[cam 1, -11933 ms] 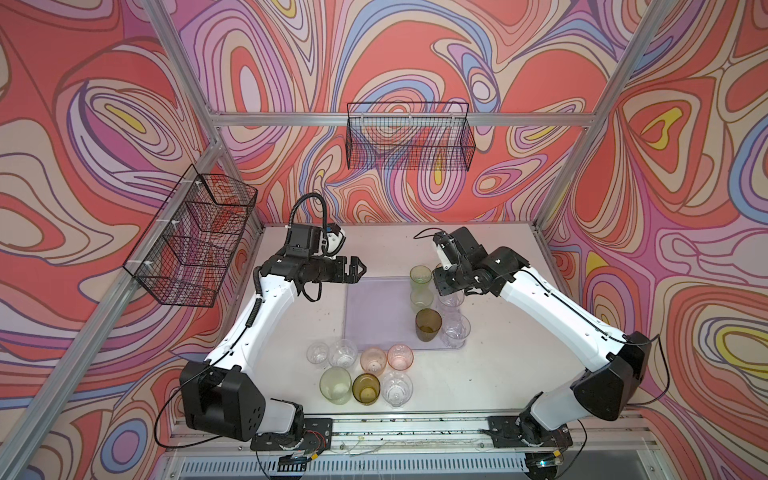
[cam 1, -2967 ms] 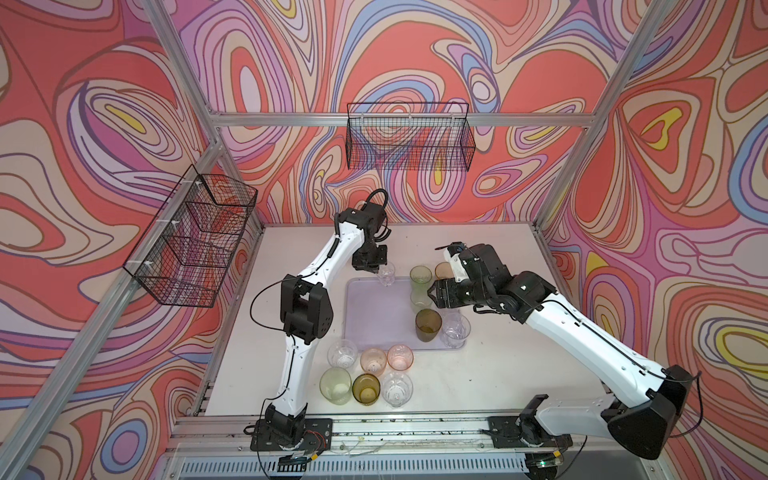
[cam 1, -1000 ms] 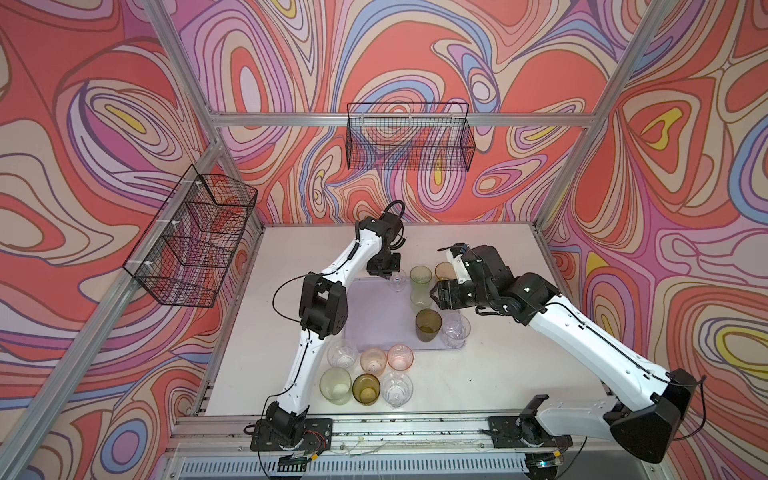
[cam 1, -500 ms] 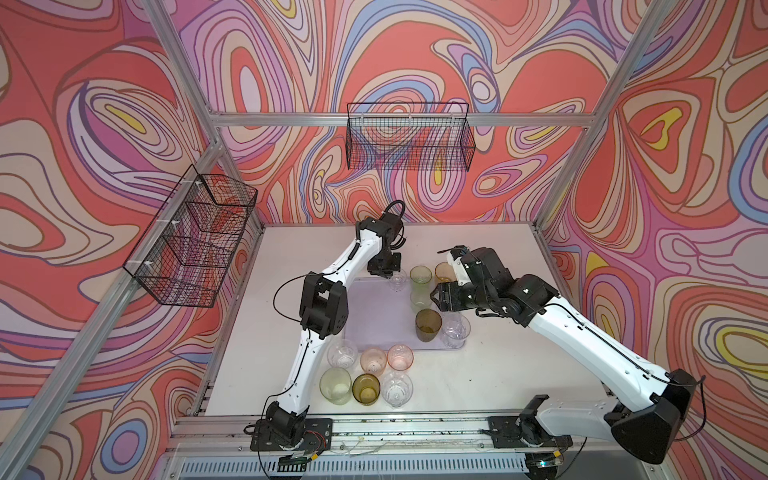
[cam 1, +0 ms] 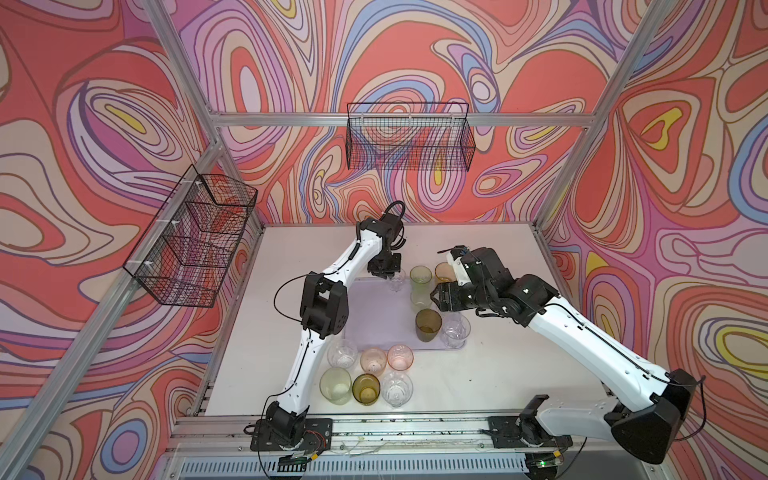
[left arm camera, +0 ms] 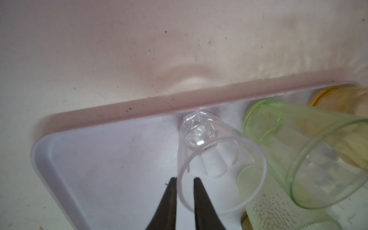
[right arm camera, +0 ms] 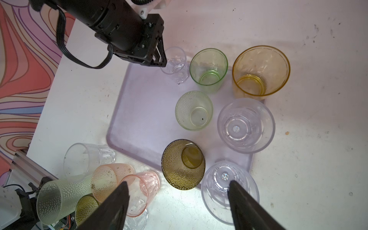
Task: Place the glasses into the tray
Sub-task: 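Lower the clear glass onto the tray and open the left gripper, then raise the open left gripper away from the placed clear glass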
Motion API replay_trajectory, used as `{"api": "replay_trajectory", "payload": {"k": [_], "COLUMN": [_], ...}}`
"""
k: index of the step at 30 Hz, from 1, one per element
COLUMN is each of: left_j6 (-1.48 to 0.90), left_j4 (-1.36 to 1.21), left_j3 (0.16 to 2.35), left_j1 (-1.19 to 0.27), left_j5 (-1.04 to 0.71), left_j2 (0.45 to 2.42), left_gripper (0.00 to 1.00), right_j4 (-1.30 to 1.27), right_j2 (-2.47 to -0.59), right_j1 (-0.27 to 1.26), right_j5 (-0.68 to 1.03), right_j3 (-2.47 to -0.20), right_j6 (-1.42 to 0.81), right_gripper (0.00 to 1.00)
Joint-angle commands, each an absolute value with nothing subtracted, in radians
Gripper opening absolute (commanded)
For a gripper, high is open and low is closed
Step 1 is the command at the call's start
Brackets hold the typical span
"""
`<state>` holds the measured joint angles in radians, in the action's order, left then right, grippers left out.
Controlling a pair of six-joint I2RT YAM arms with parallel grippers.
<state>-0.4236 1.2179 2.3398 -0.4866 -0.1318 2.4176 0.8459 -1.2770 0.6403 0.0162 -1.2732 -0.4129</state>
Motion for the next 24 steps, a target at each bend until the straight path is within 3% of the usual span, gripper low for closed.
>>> {"api": "replay_trajectory", "payload": {"k": [1, 7, 15, 24], "left_j6": [-0.438, -0.438, -0.442, -0.445], "left_j4": [1.221, 1.222, 1.230, 1.202], "left_j3": [2.350, 2.350, 2.350, 2.280], "left_j1": [-0.494, -0.494, -0.494, -0.494], "left_j5": [-0.139, -0.146, -0.139, -0.138], "left_j2": [2.434, 2.423, 2.376, 2.271], "left_gripper": [0.23, 0.28, 0.42, 0.44], "right_j4": [0.859, 0.863, 0.852, 0.826], "right_j2": [-1.259, -1.261, -1.262, -1.262], "right_j1": [0.637, 0.636, 0.637, 0.637], "right_j5": [0.011, 0.010, 0.015, 0.018], "right_j3": [-1.275, -1.284, -1.287, -1.276], "right_j6": [-0.416, -0.413, -0.411, -0.413], "right_gripper": [0.81, 0.81, 0.81, 0.81]}}
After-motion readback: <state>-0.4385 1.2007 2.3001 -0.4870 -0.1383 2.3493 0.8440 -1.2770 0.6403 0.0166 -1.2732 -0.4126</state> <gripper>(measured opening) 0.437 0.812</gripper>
